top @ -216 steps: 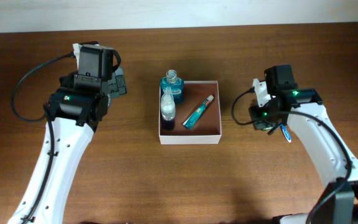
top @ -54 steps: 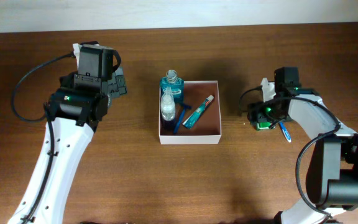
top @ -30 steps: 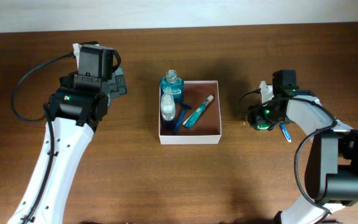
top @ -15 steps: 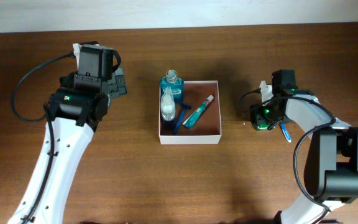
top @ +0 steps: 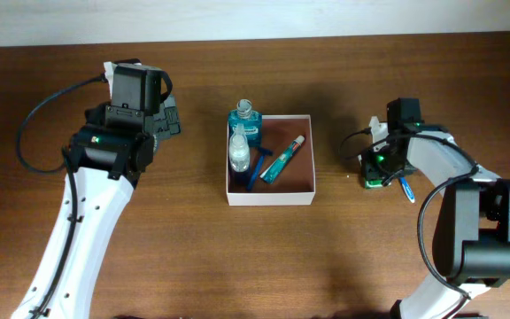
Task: Pack container
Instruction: 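Return right gripper to the Dettol soap bar and grasp it, then carry the Dettol soap bar with right gripper into the box and release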
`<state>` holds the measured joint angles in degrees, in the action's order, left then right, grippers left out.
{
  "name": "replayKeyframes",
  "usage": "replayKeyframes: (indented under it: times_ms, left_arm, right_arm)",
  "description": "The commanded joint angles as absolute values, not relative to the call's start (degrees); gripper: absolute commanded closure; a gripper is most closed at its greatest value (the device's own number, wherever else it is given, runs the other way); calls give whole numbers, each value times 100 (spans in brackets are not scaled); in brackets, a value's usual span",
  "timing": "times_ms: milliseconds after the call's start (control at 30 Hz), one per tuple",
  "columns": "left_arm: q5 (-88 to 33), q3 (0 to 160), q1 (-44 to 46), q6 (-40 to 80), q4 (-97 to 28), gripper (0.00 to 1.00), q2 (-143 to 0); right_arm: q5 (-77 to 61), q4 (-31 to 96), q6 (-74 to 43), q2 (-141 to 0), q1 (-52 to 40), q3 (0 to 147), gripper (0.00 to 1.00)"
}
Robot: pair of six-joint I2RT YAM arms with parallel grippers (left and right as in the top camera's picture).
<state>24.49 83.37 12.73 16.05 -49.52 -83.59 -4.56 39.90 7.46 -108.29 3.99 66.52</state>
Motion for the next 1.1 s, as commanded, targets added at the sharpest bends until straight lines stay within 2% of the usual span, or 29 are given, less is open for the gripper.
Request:
replayKeyframes:
  times_ms: [0,200,400,867,1067]
  left_arm:
    - [2530,8388,1258,1579,-4936,1,-8390]
    - [2530,8388,1258,1579,-4939,1,-8390]
    - [2530,8388,1258,1581,-4936,1,-8390]
    - [2530,8388,1258,1581,-4936,1,-8390]
    - [2530,8388,1258,1579,-4939,1,-8390]
  right_arm:
    - [-576,4239,705,-10962,414,6936,61]
    - [-840,4650,655,-10689,213,7247,62]
    - [-840,4947,318,-10302,-416,7550,62]
    - [-893,5011,-502,-9780,-1522,7813,62]
    - [-880,4663,-808,-9786,-1940,7806,62]
